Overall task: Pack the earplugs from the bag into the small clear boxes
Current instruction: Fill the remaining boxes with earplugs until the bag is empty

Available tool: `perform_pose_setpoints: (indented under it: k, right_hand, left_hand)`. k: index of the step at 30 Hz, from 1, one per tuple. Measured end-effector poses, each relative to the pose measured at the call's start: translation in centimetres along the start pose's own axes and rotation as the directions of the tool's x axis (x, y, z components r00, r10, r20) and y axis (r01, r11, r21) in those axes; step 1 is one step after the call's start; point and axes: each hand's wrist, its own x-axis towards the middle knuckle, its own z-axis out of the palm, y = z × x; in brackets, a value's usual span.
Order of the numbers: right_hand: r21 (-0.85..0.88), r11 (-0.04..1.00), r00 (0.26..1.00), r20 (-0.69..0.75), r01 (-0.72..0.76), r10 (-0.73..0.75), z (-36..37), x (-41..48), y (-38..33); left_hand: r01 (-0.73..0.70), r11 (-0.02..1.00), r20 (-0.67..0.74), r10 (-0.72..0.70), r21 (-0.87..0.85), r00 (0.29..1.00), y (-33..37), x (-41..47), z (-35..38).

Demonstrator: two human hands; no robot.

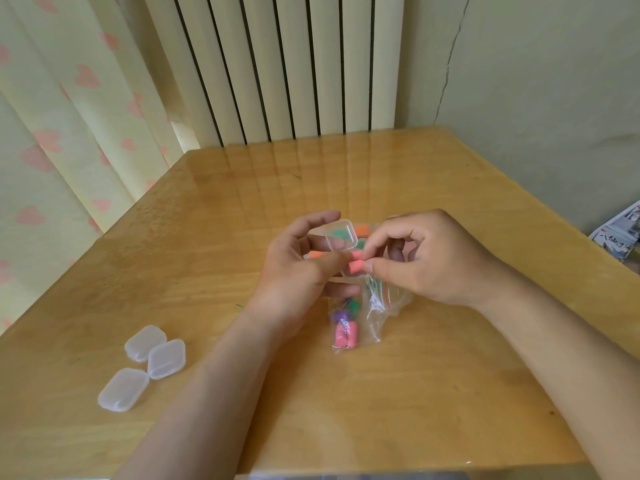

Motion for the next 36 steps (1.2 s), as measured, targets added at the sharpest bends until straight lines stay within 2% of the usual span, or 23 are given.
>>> perform_pose_setpoints:
  k: [7, 15, 22, 28, 36]
  right_hand:
    - [-0.092, 0.996, 1.000, -0.014, -0.011, 0.010, 0.47, 0.07, 0.11]
    - [-0.068, 0.995, 0.996, -0.039, -0.077, 0.075, 0.13, 0.11, 0.22]
    - [-0.110, 0.993, 0.999, -0.006, -0.042, 0.041, -0.16, 0.03, 0.15]
    - [-0.147, 0.989, 0.995, -0.101, -0.028, 0.013, -0.18, 0.14, 0.41]
    - [-0.156, 0.988, 0.974, -0.222, 0.016, -0.051, 0.09, 0.27, 0.52]
  left_hand:
    - [0.022, 0.998, 0.046, -0.019, -0.064, 0.999, 0.06, 0.07, -0.20]
    - [0.021, 0.997, 0.038, -0.018, -0.075, 0.999, -0.07, 0.21, -0.27]
    - [0.032, 0.994, 0.084, -0.023, -0.109, 0.996, 0.08, 0.17, -0.58]
    - [-0.021, 0.995, 0.140, 0.034, -0.094, 0.990, -0.18, -0.09, -0.38]
    - [-0.116, 0.993, 0.105, 0.113, 0.018, 0.988, -0.33, -0.17, -0.02]
